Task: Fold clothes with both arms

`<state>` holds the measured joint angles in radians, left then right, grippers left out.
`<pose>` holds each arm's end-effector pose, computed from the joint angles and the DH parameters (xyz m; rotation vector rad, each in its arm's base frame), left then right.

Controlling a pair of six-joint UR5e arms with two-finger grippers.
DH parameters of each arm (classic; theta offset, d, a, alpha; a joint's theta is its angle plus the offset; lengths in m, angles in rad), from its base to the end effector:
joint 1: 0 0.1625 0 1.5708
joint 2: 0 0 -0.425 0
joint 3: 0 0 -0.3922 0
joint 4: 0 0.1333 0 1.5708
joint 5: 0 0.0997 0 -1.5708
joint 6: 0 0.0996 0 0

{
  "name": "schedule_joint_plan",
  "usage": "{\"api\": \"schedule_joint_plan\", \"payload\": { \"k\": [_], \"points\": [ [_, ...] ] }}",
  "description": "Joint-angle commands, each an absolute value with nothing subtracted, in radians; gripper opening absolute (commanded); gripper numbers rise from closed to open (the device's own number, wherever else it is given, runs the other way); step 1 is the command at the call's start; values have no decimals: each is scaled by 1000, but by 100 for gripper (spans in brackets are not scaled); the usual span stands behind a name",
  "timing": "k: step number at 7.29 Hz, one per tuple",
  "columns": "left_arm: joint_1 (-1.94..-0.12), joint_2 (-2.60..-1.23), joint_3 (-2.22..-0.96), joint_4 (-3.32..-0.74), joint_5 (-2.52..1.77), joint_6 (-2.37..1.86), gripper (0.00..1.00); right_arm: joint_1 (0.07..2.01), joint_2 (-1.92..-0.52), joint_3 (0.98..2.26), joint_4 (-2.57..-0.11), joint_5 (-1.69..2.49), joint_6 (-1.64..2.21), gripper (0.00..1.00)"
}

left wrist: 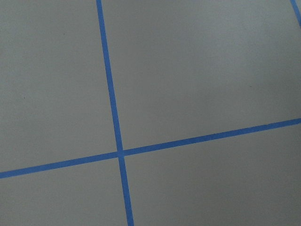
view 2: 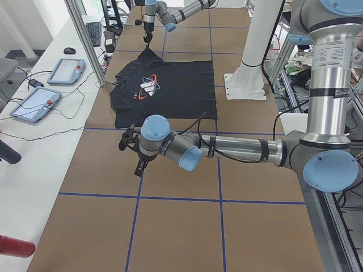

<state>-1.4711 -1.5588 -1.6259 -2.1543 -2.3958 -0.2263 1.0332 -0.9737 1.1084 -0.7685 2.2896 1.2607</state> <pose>-0.0094 -0.5106 0.5668 0.4520 0.8805 0.1422 -0.3244 -0.6763 0.4253 0.0368 -1.1133 0.3108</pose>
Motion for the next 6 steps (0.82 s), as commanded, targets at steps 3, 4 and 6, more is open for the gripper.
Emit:
{"api": "schedule_joint_plan", "payload": {
  "k": [3,4,6],
  "points": [
    [-1284,-1862,-1340,-2276,-2390,-462,99,1023,-960,1141,-765,2290,1282,0],
    [-1273,-1912,-1289,-2275,-2390,-463,99,1006,-951,1158,-772,2289,1311,0],
    [-1273,-1927,-1282,-2278,-2388,-507,99,938,-863,1146,-778,2252,1438,0]
  ]
}}
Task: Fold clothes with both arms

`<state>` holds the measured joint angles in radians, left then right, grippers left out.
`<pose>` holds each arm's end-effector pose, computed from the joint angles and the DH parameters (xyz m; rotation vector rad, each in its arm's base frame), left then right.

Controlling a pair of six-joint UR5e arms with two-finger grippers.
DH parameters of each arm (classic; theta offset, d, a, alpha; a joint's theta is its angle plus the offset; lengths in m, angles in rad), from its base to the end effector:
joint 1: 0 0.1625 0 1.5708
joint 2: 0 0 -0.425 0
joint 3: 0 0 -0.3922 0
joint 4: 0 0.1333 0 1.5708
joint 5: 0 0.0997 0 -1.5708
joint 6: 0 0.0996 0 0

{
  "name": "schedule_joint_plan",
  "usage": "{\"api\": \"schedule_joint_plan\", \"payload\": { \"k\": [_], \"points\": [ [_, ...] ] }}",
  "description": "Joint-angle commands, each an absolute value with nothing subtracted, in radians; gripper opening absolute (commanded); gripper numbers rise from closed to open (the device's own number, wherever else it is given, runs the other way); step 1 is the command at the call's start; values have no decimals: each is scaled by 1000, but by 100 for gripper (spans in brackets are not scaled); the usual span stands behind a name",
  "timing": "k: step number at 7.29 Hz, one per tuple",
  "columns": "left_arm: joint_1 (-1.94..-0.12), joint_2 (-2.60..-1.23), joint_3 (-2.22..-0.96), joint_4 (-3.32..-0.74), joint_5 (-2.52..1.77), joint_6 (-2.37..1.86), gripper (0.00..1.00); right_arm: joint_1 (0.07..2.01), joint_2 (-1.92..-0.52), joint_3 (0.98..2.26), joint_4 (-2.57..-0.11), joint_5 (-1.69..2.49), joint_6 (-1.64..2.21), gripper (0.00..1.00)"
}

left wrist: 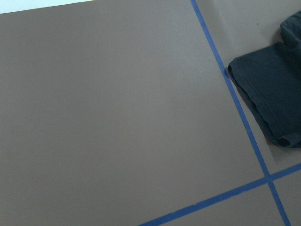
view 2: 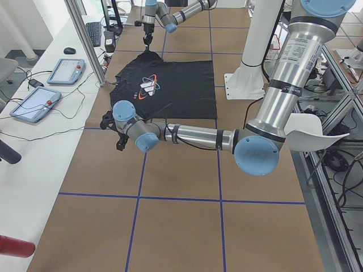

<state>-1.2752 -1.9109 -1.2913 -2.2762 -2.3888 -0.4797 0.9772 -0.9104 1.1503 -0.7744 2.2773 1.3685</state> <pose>0.1320 -0.6417 0.5194 0.3735 0.9884 0.1464 -0.3669 -0.6664 0.3578 0.0185 -1.1785 0.3180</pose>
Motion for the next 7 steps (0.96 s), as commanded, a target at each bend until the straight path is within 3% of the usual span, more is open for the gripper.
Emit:
{"api": "schedule_joint_plan", "payload": {
  "k": [1,3,7],
  "points": [
    [-1272,-1933,-1290,-2278,-2387,-555,99,913,-839,1131,-773,2194,1446,0],
    [-1272,-1933,-1290,-2278,-2387,-555,99,896,-692,992,-852,2180,1447,0],
    [-1238,-1965,-1272,-2278,-2356,-560,99,847,-620,892,-859,2080,1443,0]
  ]
}}
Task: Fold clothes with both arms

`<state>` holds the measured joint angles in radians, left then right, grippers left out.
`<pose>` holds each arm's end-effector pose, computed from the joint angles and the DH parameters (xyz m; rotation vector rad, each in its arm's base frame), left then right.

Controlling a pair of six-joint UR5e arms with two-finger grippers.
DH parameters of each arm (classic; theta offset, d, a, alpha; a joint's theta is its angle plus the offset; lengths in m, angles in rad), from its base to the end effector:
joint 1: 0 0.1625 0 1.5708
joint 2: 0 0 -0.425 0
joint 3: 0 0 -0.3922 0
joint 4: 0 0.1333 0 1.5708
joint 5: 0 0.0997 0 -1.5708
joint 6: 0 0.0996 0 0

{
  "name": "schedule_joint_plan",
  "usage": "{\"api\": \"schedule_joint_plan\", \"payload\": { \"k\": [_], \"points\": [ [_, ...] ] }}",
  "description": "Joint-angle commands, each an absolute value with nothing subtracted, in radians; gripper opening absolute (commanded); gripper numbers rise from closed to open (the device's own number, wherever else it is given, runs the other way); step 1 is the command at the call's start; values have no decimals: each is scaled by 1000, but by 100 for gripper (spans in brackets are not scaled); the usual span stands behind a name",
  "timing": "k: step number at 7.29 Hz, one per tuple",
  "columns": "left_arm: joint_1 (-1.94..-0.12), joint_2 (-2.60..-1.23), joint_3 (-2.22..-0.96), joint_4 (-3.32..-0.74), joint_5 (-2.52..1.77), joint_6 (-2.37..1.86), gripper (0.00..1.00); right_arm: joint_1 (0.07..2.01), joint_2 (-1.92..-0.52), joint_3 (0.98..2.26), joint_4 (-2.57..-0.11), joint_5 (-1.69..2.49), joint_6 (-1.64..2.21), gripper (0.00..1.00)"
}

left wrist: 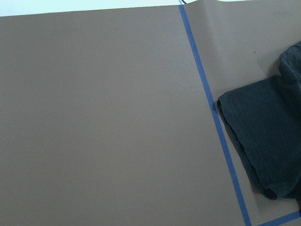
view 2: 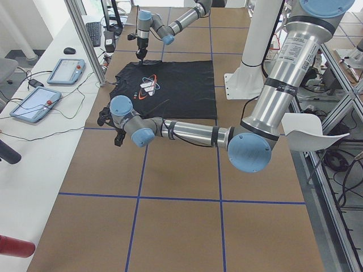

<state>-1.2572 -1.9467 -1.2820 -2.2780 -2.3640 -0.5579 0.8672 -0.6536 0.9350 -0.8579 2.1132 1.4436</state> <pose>0.1463 -0.6532 0.5015 0.3630 0.9930 0.0937 -0.4810 -0.6935 0.2749 0.0259 -1.0928 0.3962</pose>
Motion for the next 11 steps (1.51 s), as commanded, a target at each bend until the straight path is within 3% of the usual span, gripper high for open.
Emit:
{"api": "schedule_joint_plan", "payload": {
  "k": [1,2,4,5,8,9,11],
  "points": [
    [-1235,-1997,-1250,-2278,-2356,-580,99,838,-614,872,-859,2057,1442,33],
    [-1212,-2047,-1212,-2276,-2356,-583,99,828,-612,864,-859,2034,1440,99],
    [-1189,-2091,-1183,-2278,-2356,-595,99,825,-588,870,-865,2034,1440,100],
    [-1174,-2161,-1110,-2279,-2356,-597,99,831,-592,903,-864,2067,1446,100],
    [-1079,-2252,-939,-2405,-2196,-597,95,844,-768,1128,-867,2089,1447,100],
    [-1077,-2272,-901,-2422,-2186,-595,85,844,-793,1161,-867,2088,1447,100],
    [-1020,-2318,-809,-2526,-2064,-595,75,845,-827,1186,-865,2088,1447,100]
  ]
}}
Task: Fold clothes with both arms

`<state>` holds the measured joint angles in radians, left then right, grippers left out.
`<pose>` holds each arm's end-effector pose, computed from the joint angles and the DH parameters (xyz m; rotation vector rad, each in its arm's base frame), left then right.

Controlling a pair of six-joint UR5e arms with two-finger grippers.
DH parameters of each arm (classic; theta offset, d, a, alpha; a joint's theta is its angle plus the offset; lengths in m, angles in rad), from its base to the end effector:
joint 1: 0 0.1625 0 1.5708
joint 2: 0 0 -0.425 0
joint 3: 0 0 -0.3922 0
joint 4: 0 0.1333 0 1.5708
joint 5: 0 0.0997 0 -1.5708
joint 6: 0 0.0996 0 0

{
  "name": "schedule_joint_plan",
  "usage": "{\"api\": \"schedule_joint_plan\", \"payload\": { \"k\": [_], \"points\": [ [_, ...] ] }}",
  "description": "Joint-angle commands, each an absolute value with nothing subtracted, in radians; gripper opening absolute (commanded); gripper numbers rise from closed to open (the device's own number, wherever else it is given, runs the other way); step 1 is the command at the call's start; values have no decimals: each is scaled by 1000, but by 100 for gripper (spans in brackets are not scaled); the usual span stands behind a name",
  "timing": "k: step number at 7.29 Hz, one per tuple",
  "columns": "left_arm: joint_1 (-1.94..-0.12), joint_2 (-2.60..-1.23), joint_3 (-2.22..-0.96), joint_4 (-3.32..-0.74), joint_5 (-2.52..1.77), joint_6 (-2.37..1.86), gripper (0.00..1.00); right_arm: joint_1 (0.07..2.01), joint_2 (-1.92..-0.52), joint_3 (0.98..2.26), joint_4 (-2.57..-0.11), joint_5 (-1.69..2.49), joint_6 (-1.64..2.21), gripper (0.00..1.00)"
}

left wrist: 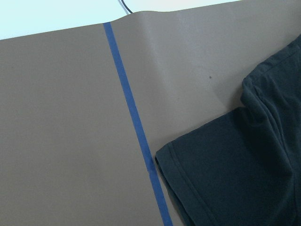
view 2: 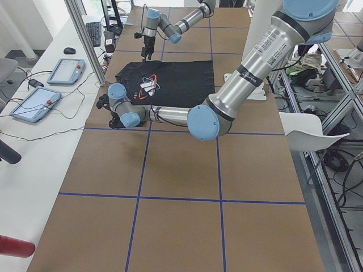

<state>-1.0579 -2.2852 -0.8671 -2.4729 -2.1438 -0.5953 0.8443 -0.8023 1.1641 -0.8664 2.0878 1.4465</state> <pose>0.3224 -0.7341 0.4517 0.4735 0.9179 0.1864 -0.4594 -0.6435 0.2838 0.0721 -1.1421 0.3650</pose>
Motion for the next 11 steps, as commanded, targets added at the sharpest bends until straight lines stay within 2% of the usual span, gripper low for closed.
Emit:
{"api": "schedule_joint_plan", "payload": {
  "k": [1,2,7,11],
  "points": [
    [-1011,-2335,-769,-2560,-2056,-594,71,845,-844,1201,-865,2082,1447,100],
    [-1011,-2336,-662,-2709,-2045,-594,66,845,-853,1206,-865,2079,1447,100],
    [-1002,-2362,-629,-2735,-2045,-597,53,845,-856,1204,-865,2079,1443,100],
    [-997,-2390,-584,-2737,-2025,-598,51,847,-857,1203,-865,2079,1439,100]
  ]
}}
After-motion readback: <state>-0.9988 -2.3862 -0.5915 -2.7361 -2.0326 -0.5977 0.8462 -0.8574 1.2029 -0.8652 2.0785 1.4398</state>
